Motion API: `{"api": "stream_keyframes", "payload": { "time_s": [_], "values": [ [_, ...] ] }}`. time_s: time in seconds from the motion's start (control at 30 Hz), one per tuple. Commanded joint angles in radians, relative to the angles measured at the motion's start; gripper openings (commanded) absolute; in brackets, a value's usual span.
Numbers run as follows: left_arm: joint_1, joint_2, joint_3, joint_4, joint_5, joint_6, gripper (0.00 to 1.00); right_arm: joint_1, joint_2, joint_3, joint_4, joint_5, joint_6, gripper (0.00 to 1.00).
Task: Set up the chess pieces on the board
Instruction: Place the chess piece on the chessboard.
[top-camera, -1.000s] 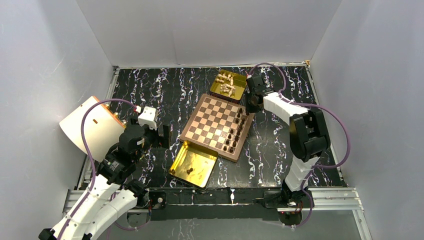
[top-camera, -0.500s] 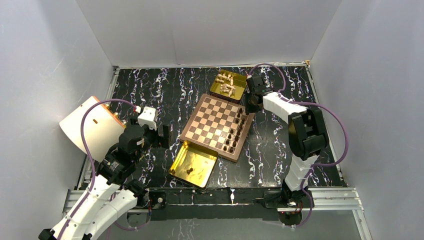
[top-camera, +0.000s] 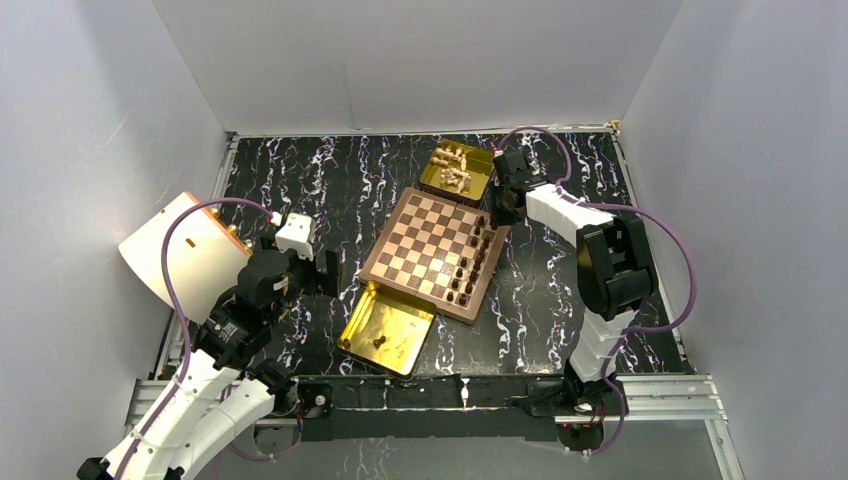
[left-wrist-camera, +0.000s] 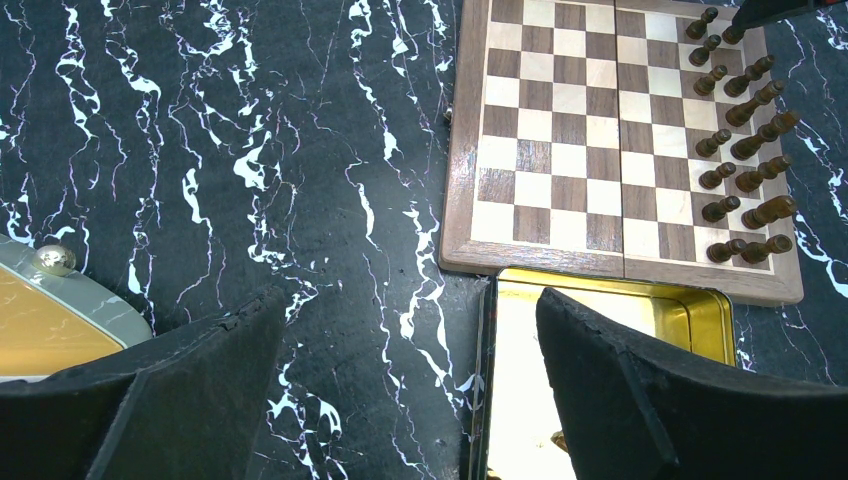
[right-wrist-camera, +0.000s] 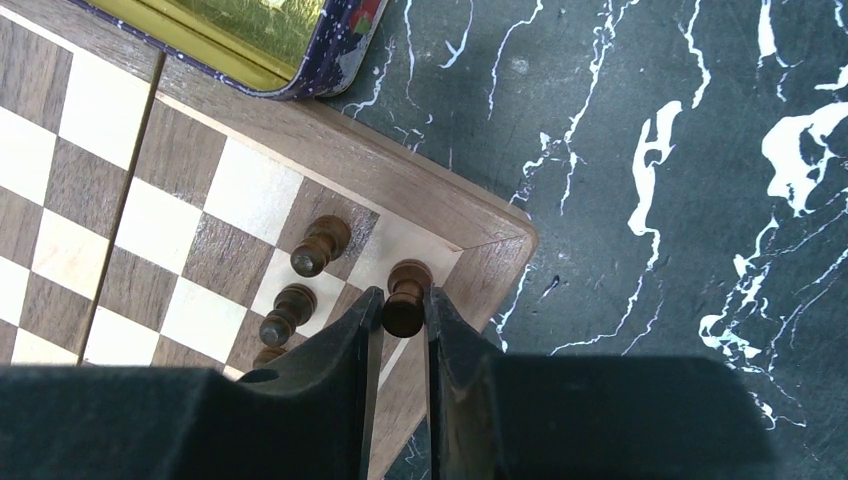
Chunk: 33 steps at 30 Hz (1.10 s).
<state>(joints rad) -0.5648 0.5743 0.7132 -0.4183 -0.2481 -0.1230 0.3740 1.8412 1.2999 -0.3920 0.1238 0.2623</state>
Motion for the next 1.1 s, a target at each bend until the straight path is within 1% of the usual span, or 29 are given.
{"api": "stream_keyframes", "payload": {
  "time_s": [0.0,0.1,0.2,0.8,1.07],
  "values": [
    [0.002,-0.005,-0.002,0.018,-0.013,0.008,0.92,-0.002,0.025,0.024,-0.005,-0.018,0.009,0.30],
    [0.002,-0.005,-0.001,0.019,-0.013,0.008,0.92,-0.002,0.028,0.025,-0.005,-0.018,0.009,0.34],
    [0.002,-0.006,-0.002,0.019,-0.013,0.008,0.92,-0.003,0.031,0.028,-0.004,-0.018,0.011,0.35],
    [0.002,0.001,-0.001,0.018,-0.010,0.010,0.92,-0.002,0.047,0.041,-0.009,-0.041,0.022,0.34],
    [0.002,0.001,-0.004,0.022,-0.007,0.010,0.93,-0.002,0.050,0.035,-0.010,-0.046,0.023,0.32]
  ]
}}
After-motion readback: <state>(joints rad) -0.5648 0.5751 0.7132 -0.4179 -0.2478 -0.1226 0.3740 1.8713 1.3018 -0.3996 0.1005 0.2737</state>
